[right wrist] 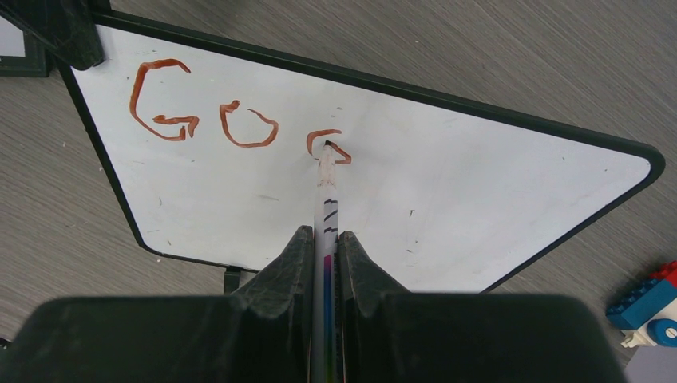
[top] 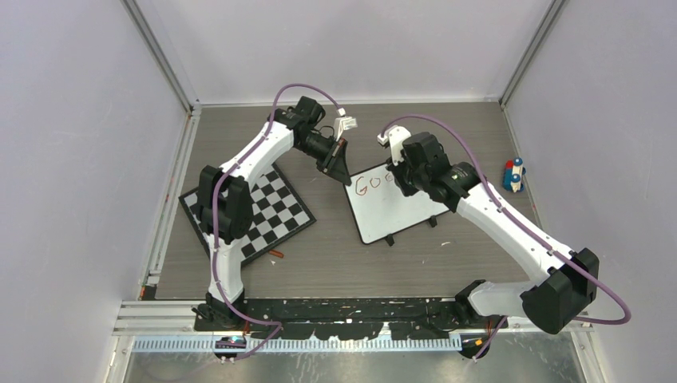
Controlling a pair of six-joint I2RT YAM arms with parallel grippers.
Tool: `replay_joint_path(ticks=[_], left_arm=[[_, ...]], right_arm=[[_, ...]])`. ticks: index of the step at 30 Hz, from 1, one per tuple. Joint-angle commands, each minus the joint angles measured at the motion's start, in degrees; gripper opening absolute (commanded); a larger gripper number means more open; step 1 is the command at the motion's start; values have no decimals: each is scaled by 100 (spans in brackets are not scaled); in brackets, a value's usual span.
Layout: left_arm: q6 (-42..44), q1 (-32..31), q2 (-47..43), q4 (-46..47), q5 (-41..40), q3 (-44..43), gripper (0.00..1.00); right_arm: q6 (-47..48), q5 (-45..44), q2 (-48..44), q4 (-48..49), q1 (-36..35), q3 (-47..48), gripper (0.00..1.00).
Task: Write a sentence on the whiteboard
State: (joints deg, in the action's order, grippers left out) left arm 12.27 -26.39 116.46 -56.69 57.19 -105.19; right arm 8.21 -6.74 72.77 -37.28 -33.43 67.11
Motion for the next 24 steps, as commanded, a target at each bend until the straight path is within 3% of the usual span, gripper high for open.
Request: replay_joint_path(ticks=[1, 16, 24], left_arm=[[92, -68, 18, -264, 38, -80, 0], [102, -68, -6, -264, 53, -50, 0], [73, -68, -26, -247, 60, -42, 0]], right_arm=[[-47, 138, -68, 371, -60, 258, 0], [-118, 349, -648, 61, 297, 113, 0], [-116, -36, -324, 45, 444, 107, 0]])
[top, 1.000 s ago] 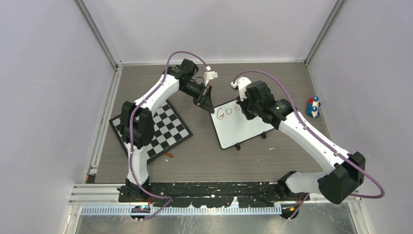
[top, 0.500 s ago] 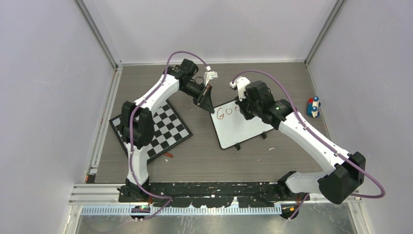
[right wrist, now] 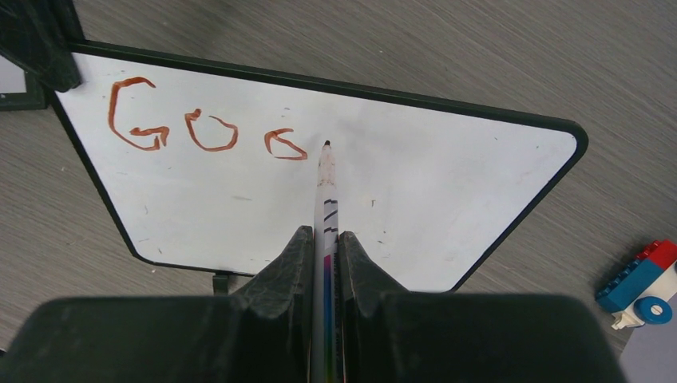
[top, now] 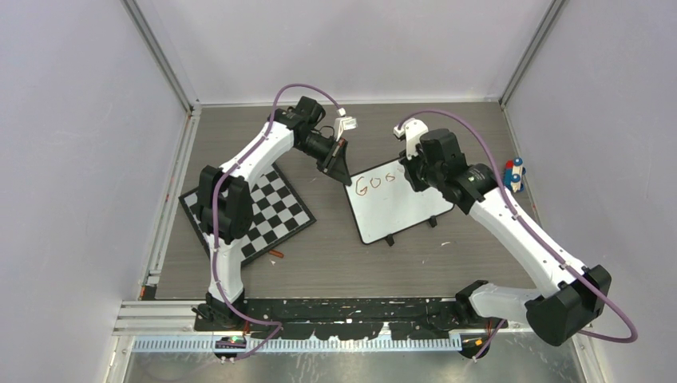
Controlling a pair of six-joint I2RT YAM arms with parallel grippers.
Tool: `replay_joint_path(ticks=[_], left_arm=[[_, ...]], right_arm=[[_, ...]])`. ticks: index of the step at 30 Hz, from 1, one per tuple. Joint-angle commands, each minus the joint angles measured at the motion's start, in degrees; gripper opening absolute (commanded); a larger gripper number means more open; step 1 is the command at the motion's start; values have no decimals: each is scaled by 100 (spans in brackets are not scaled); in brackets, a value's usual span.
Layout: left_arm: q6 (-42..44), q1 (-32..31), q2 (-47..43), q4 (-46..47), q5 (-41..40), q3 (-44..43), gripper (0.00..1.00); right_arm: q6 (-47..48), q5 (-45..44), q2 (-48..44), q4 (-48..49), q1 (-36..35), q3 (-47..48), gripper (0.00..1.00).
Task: Write a sentence on the whiteboard
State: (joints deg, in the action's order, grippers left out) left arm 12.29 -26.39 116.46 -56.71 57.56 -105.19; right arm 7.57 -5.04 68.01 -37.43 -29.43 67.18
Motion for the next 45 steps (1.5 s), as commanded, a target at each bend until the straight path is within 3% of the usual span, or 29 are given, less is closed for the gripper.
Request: replay_joint_path(ticks=[1, 29, 45], left_arm=[[76, -68, -33, -242, 17, -41, 0], [99, -68, 31, -255, 31, -96, 0], [103, -68, 44, -279, 36, -116, 0]], right_arm=[[-54, -230, 182, 65, 51, 124, 0], [-4, 281, 321, 252, 50, 34, 0], [239, -226, 255, 34, 99, -136, 0]])
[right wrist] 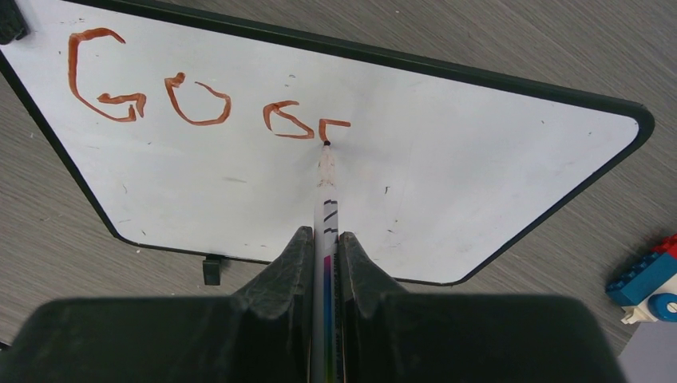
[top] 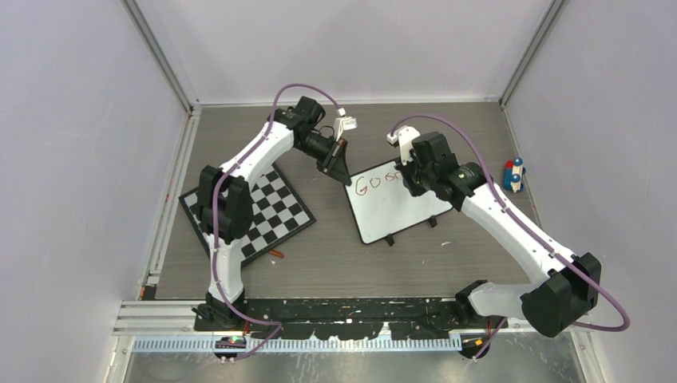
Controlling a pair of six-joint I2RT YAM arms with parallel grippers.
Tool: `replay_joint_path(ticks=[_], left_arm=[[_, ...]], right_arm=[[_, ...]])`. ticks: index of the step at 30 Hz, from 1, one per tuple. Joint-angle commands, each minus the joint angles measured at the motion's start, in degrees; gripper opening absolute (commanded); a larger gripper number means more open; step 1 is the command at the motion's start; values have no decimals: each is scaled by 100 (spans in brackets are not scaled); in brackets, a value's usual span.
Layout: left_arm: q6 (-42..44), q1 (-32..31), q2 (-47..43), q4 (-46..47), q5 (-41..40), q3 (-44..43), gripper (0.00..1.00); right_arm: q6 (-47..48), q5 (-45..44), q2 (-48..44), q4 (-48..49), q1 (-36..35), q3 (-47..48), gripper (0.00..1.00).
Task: Write a sentence on the whiteboard
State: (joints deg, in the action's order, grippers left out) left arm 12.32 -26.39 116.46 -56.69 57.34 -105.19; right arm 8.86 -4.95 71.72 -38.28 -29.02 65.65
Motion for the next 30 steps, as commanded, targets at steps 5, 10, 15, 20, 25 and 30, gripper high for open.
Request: replay_joint_path(ticks=[5, 10, 15, 20, 25, 30], left_arm=[[99, -68, 53, -282, 58, -116, 0], [92, -68, 64, -273, 57, -107, 0], [104, -68, 56, -273, 41, -99, 0], [122, -68, 57, -282, 40, -89, 0], [119, -68, 74, -281, 41, -114, 0], [126, -68, 76, -286, 38, -107, 0]], right_arm=[[112, -260, -24, 185, 202, 214, 0], [23, -257, 46, 373, 251, 370, 0], [2, -220, 154, 478, 322, 502, 0], [1, -217, 199, 522, 361, 609, 0], [10, -211, 202, 513, 380, 701, 0], [2, -101, 169, 487, 384, 609, 0]])
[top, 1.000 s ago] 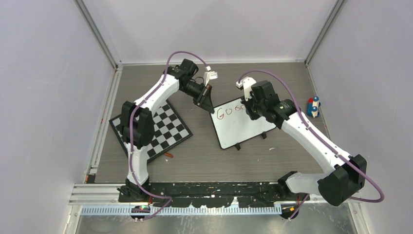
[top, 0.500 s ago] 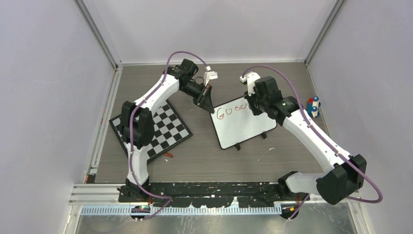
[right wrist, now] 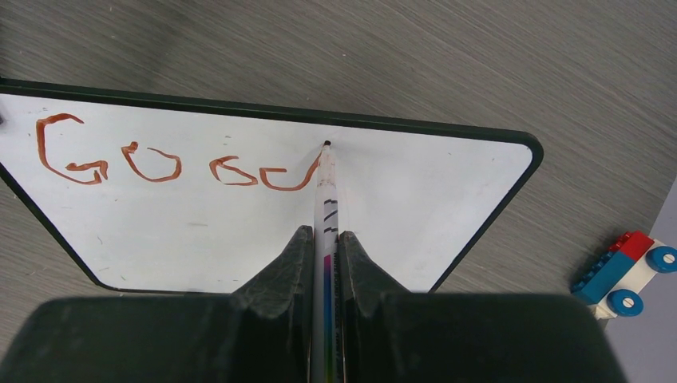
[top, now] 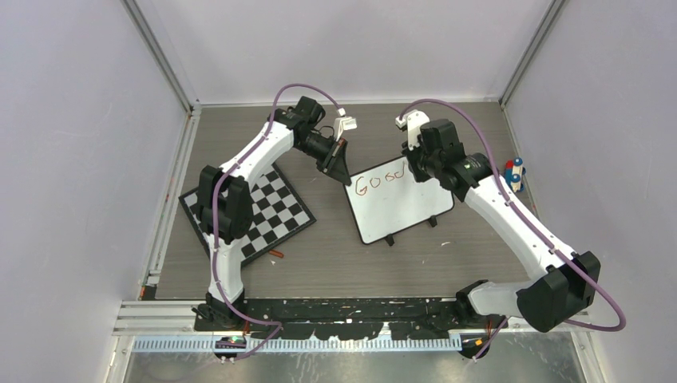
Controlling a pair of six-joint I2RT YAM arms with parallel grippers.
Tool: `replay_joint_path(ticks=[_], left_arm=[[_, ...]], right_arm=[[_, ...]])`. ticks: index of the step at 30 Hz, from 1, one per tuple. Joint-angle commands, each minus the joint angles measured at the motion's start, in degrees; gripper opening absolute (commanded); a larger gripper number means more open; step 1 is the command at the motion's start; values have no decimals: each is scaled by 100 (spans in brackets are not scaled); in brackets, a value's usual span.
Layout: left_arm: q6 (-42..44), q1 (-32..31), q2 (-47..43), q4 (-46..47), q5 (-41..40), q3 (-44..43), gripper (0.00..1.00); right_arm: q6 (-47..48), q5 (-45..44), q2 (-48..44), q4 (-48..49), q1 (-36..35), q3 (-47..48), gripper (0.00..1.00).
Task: Write a sentence on the whiteboard
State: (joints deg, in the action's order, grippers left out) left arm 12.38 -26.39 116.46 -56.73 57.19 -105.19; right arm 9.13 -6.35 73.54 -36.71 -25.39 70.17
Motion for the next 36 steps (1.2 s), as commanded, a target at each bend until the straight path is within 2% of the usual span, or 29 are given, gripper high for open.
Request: replay_joint_path(ticks=[1, 16, 36], left_arm=[[116, -68, 77, -278, 52, -95, 0], [116, -68, 81, -290, 38, -94, 0], [133, -68, 102, -307, 38, -87, 0]], right_arm=[[-32, 83, -21, 292, 18, 132, 0], [-21, 329, -171, 73, 18, -387, 0], [169, 224, -323, -209, 25, -488, 0]])
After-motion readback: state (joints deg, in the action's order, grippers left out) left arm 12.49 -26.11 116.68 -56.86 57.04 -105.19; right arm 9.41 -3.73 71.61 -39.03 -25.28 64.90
